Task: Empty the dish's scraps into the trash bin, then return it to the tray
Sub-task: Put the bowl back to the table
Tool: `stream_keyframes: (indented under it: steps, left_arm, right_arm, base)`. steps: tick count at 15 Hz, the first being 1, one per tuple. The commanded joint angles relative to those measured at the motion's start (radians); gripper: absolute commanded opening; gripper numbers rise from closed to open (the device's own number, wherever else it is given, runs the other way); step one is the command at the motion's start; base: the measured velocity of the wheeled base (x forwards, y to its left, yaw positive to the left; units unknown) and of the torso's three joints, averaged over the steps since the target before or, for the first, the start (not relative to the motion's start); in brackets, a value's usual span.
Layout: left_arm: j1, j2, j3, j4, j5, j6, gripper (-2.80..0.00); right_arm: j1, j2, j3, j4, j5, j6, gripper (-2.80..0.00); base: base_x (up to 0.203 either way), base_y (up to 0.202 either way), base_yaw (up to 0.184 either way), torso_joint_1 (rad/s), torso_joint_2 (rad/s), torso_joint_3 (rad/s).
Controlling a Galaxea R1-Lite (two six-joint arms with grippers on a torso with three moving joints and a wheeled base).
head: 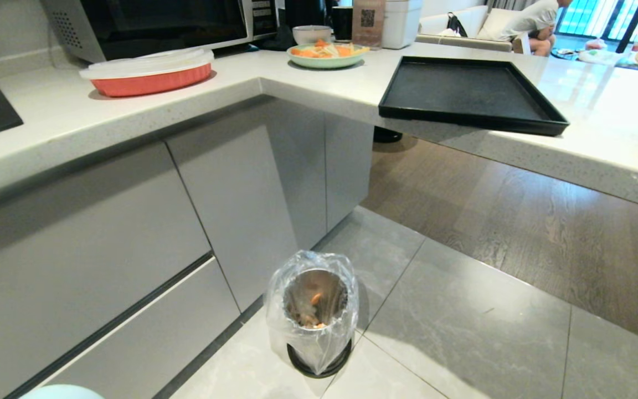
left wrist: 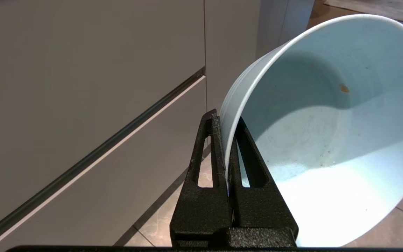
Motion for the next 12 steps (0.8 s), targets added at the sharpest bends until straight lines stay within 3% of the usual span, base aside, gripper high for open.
stream_keyframes:
  steps: [1,12]
  left_arm:
    - [0.0,0.0,0.0,-0.001,-0.001,0.0,-2.8]
    - [0.0,0.001,0.0,-0.001,-0.001,-0.001,-2.8]
  right_arm:
    - [0.0,0.0,0.0,0.0,0.0,0.001,-2.8]
    - [0.0,0.0,-0.001,0.0,0.0,0.001,-2.8]
  base:
    - [0.0,0.0,0.0,0.0,0.0,0.0]
    - [0.0,0.0,0.0,0.001,0.0,0.018]
